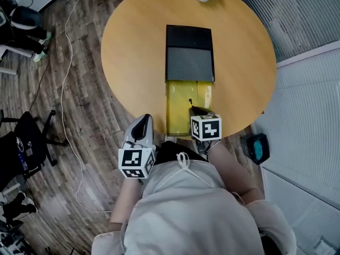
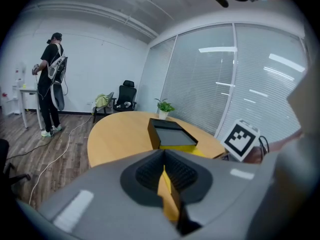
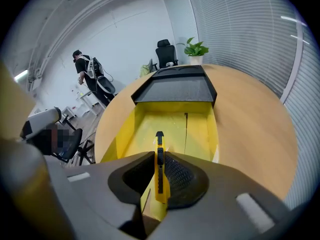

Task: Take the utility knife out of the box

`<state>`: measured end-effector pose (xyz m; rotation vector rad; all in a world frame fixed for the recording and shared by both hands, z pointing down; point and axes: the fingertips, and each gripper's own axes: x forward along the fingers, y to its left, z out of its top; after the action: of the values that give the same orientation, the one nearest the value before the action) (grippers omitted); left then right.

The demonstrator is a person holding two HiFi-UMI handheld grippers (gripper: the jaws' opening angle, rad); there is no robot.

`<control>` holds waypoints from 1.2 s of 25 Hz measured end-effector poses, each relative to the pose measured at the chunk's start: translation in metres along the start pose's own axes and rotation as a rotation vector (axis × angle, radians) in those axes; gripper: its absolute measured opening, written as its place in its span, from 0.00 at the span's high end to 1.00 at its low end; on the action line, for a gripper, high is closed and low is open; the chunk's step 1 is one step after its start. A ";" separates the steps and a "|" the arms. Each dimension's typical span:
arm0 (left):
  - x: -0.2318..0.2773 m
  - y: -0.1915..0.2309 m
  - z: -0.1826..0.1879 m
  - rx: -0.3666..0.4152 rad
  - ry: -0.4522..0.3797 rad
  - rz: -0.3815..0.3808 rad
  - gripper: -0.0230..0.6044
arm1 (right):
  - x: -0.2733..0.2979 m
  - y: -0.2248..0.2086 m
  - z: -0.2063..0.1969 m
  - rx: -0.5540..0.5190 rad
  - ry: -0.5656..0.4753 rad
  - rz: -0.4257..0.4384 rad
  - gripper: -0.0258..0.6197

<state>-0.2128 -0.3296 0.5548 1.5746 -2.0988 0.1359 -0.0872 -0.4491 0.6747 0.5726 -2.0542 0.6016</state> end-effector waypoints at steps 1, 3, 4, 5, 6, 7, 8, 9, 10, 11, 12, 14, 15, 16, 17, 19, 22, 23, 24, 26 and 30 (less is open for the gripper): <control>-0.001 -0.002 0.004 0.009 -0.005 -0.004 0.95 | -0.006 0.000 0.003 -0.006 -0.013 -0.002 0.86; -0.004 -0.007 0.014 0.026 -0.020 -0.013 0.95 | -0.020 0.001 0.010 -0.015 -0.045 -0.003 0.86; -0.006 -0.010 0.019 0.033 -0.030 -0.017 0.95 | -0.027 0.002 0.015 -0.020 -0.064 -0.001 0.86; -0.007 -0.013 0.025 0.040 -0.042 -0.020 0.95 | -0.035 0.003 0.020 -0.027 -0.087 0.001 0.86; -0.008 -0.016 0.032 0.048 -0.055 -0.024 0.95 | -0.043 0.003 0.025 -0.039 -0.112 0.002 0.86; -0.009 -0.019 0.039 0.056 -0.068 -0.028 0.95 | -0.052 0.004 0.032 -0.055 -0.140 0.000 0.86; -0.011 -0.023 0.046 0.064 -0.081 -0.033 0.95 | -0.061 0.004 0.039 -0.073 -0.169 -0.006 0.86; -0.013 -0.026 0.053 0.072 -0.093 -0.036 0.95 | -0.071 0.004 0.046 -0.091 -0.198 -0.013 0.86; -0.016 -0.029 0.061 0.079 -0.105 -0.039 0.95 | -0.081 0.005 0.053 -0.105 -0.226 -0.018 0.86; -0.019 -0.032 0.069 0.085 -0.116 -0.041 0.95 | -0.090 0.006 0.060 -0.114 -0.252 -0.019 0.86; -0.021 -0.035 0.077 0.090 -0.130 -0.044 0.95 | -0.099 0.007 0.067 -0.120 -0.278 -0.017 0.86; -0.027 -0.042 0.095 0.102 -0.169 -0.055 0.95 | -0.116 0.012 0.079 -0.129 -0.330 -0.005 0.86; -0.030 -0.045 0.103 0.110 -0.189 -0.061 0.95 | -0.125 0.014 0.085 -0.133 -0.356 0.000 0.86; -0.032 -0.049 0.111 0.117 -0.207 -0.067 0.95 | -0.133 0.016 0.090 -0.137 -0.381 0.005 0.86; -0.035 -0.053 0.118 0.125 -0.224 -0.073 0.95 | -0.142 0.019 0.094 -0.141 -0.404 0.009 0.86; -0.040 -0.061 0.130 0.142 -0.252 -0.086 0.95 | -0.160 0.025 0.101 -0.151 -0.450 0.015 0.86; -0.047 -0.071 0.145 0.170 -0.284 -0.100 0.95 | -0.187 0.031 0.111 -0.155 -0.514 0.027 0.86; -0.051 -0.074 0.150 0.178 -0.296 -0.104 0.95 | -0.196 0.033 0.113 -0.156 -0.535 0.030 0.86; -0.054 -0.077 0.154 0.184 -0.307 -0.108 0.95 | -0.206 0.035 0.116 -0.158 -0.556 0.031 0.86; -0.060 -0.082 0.163 0.197 -0.326 -0.115 0.95 | -0.224 0.037 0.121 -0.156 -0.595 0.032 0.86; -0.064 -0.089 0.174 0.216 -0.344 -0.127 0.95 | -0.244 0.038 0.129 -0.152 -0.643 0.026 0.86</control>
<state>-0.1760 -0.3677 0.3563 1.9732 -2.2935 0.0505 -0.0706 -0.4575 0.3965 0.7127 -2.6824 0.2851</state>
